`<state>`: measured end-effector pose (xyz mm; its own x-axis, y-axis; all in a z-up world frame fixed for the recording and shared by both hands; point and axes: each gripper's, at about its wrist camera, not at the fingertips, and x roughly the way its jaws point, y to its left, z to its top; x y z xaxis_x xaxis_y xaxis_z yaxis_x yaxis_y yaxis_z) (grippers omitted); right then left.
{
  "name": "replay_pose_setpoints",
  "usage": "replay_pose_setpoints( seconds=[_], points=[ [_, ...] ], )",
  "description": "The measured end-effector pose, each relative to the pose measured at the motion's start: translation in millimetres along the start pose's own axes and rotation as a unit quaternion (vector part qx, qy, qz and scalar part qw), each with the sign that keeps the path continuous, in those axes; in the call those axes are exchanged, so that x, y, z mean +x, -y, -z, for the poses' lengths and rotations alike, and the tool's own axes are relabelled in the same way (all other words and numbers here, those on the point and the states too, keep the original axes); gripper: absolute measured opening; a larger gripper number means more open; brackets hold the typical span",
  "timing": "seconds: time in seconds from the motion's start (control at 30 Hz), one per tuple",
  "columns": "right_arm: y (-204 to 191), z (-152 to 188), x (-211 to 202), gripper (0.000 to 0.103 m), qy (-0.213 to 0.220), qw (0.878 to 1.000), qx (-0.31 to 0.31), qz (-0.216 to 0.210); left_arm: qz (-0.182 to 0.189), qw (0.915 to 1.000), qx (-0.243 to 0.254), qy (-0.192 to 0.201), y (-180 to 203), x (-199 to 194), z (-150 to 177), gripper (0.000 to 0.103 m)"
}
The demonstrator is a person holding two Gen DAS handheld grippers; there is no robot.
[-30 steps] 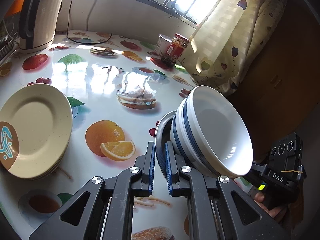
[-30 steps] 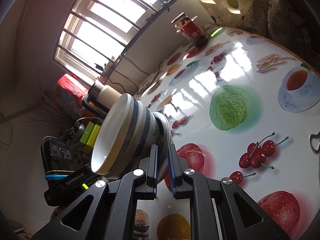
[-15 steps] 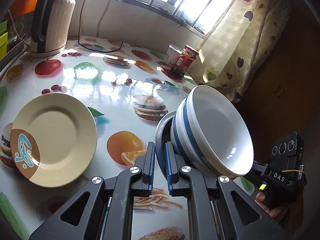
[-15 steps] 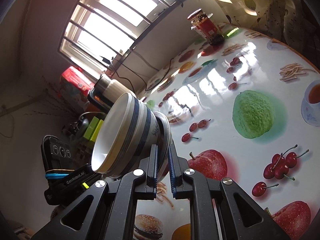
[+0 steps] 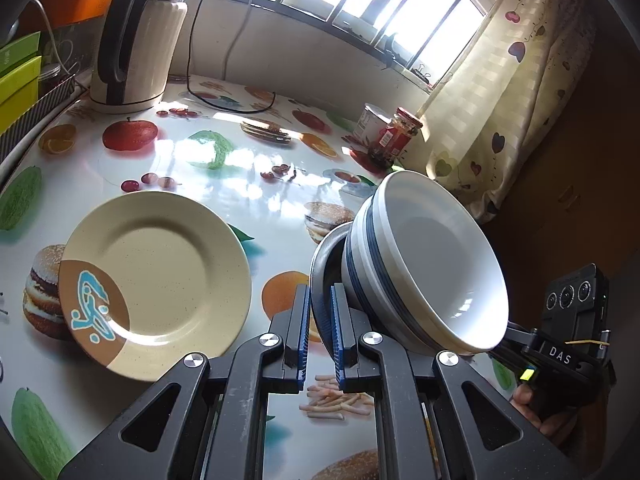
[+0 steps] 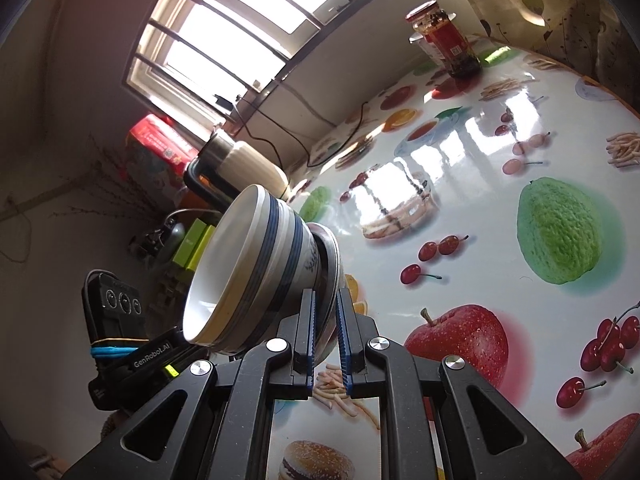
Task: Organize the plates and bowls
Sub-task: 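Lift the bowl stack with both grippers and carry it toward the cream plates, then lower the bowl stack onto the cream plate stack with both grippers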
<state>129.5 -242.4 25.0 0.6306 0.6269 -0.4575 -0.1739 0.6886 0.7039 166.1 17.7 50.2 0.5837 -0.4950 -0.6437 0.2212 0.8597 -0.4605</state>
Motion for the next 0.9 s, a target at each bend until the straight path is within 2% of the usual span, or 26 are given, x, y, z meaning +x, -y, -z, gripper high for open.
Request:
replay_pose_setpoints(
  seconds=[0.9],
  points=[
    [-27, -3, 56, 0.012, -0.044, 0.998, -0.022, -0.024, -0.038, 0.9986, -0.031, 0.02, -48, -24, -5, 0.009]
  ],
)
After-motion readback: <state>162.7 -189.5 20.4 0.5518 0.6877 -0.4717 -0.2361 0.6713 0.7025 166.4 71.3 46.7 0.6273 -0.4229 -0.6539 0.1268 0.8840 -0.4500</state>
